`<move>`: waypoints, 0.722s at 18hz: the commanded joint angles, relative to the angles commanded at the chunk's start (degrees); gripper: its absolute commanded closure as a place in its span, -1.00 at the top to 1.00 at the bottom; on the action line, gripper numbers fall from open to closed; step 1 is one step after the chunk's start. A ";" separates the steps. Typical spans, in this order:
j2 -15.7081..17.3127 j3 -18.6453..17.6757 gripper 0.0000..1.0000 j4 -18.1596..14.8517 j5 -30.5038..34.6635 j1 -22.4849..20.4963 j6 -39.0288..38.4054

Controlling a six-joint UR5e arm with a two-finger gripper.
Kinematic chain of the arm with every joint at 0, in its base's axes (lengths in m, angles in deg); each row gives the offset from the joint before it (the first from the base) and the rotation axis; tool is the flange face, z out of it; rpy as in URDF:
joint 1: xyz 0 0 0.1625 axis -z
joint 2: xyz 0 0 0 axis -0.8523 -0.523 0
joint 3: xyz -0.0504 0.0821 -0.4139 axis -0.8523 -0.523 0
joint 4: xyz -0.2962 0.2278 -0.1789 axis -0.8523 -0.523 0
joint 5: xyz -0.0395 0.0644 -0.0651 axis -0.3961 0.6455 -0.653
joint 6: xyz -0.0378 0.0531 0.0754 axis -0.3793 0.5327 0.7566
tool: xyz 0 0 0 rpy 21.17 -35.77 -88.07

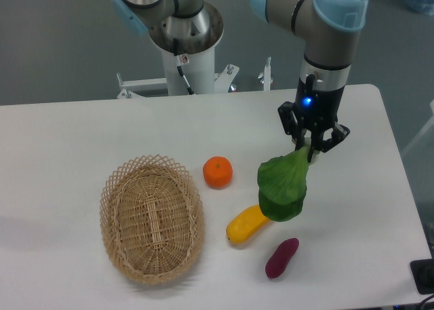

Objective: Place the green vegetable on the table
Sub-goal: 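Hold the green bok choy in the gripper just above the table, then lower the held bok choy onto the table beside the yellow vegetable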

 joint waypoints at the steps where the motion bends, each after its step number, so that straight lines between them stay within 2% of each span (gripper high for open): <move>1: 0.00 -0.44 -0.36 0.09 0.09 -0.35 1.49; 6: -0.70 -2.72 -0.36 0.53 0.09 -3.69 10.71; 7: -0.96 -3.77 -0.36 1.57 0.26 -4.21 12.56; 10: -2.72 -8.60 -0.36 9.11 3.94 -5.97 15.73; 13: -4.48 -12.47 -0.40 14.49 8.34 -5.80 17.49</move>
